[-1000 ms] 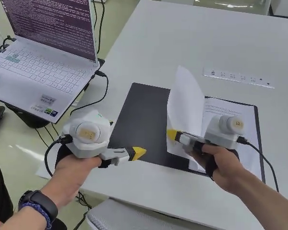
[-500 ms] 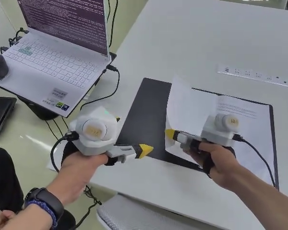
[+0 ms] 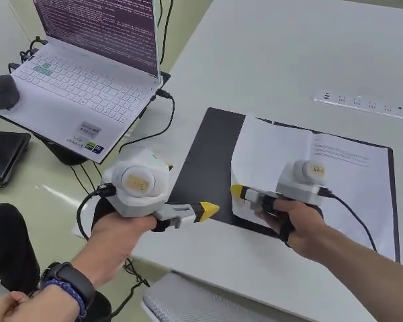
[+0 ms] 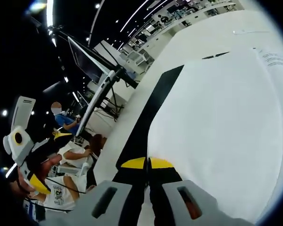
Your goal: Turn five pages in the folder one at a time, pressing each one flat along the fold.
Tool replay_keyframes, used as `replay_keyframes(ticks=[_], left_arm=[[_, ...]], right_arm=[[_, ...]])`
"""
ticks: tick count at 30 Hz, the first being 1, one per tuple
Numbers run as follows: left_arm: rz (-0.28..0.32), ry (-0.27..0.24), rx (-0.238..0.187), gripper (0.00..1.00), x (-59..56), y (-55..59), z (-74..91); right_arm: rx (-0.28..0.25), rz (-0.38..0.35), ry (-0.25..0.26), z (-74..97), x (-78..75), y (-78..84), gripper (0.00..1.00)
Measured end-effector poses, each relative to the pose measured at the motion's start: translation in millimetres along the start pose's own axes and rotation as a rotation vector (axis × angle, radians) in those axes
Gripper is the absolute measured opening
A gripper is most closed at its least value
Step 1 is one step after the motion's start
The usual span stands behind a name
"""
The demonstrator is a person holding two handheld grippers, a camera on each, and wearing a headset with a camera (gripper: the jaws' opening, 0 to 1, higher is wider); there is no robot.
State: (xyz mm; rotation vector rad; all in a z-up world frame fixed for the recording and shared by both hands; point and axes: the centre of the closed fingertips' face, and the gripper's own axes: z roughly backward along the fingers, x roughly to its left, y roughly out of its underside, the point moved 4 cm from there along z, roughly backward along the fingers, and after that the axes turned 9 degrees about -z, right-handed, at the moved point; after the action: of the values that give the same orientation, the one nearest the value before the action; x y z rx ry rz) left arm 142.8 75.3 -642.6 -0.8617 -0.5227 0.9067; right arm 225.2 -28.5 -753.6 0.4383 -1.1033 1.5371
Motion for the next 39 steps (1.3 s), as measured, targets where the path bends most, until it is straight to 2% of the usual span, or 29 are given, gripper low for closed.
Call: replay_keyframes(ticks=[5, 7, 8, 9, 10, 13, 18, 22, 24, 25, 27, 32, 36, 39], left_arm=[[-0.003, -0.002, -0.005, 0.77, -0.9, -3.5, -0.1], [-0.003, -0.002, -0.003, 0.77, -1.3, -3.1, -0.8], [-0.005, -0.001, 0.0, 0.77, -1.6, -2.5, -1.3], [-0.004, 0.0, 0.001, 0.77, -2.0, -2.2, -1.4], [-0.001, 0.001, 0.002, 0.77, -3.3, -1.8, -1.4], [-0.003, 0.006, 0.011, 0.77, -7.1, 0.0, -2.6], [-0.008, 0.015, 0.019, 0.77, -13.9, 1.0, -4.7], [-0.001, 0.022, 0.022, 0.77, -17.7, 2.4, -8.2], [0.002, 0.025, 0.028, 0.77, -20.0, 3.8, -9.5], [0.002, 0.032, 0.034, 0.77, -22.4, 4.8, -10.3], [0.0, 0.033, 0.034, 0.76, -25.2, 5.8, -11.8], [0.013, 0.037, 0.047, 0.73, -27.7, 9.8, -17.6], [0.018, 0.037, 0.064, 0.7, -26.4, 13.3, -22.9], [0.018, 0.041, 0.07, 0.68, -26.1, 14.6, -27.8]], right_arm=[[0.018, -0.026, 0.018, -4.8, -8.2, 4.9, 0.0], [0.038, 0.002, 0.017, -6.7, -7.9, 11.2, 0.06], [0.058, 0.011, 0.003, -6.9, -4.7, 15.8, 0.14], [0.06, 0.032, -0.06, -5.6, 3.8, 16.9, 0.17], [0.04, -0.008, -0.042, -5.6, 3.7, 14.6, 0.21], [0.039, 0.016, -0.055, -4.9, 6.8, 14.8, 0.28], [0.047, -0.005, -0.126, -2.7, 17.9, 15.0, 0.45], [0.058, 0.011, -0.133, -0.7, 18.9, 16.3, 0.49], [0.061, -0.001, -0.161, 2.0, 21.0, 16.0, 0.54], [0.061, -0.001, -0.191, 4.6, 24.8, 15.8, 0.57], [0.06, 0.016, -0.209, 9.9, 28.3, 16.1, 0.56], [0.042, 0.064, -0.212, 24.6, 27.9, 9.0, 0.51], [0.004, 0.125, -0.192, 39.5, 24.3, -2.7, 0.45], [0.002, 0.178, -0.169, 48.9, 19.7, -7.4, 0.39]])
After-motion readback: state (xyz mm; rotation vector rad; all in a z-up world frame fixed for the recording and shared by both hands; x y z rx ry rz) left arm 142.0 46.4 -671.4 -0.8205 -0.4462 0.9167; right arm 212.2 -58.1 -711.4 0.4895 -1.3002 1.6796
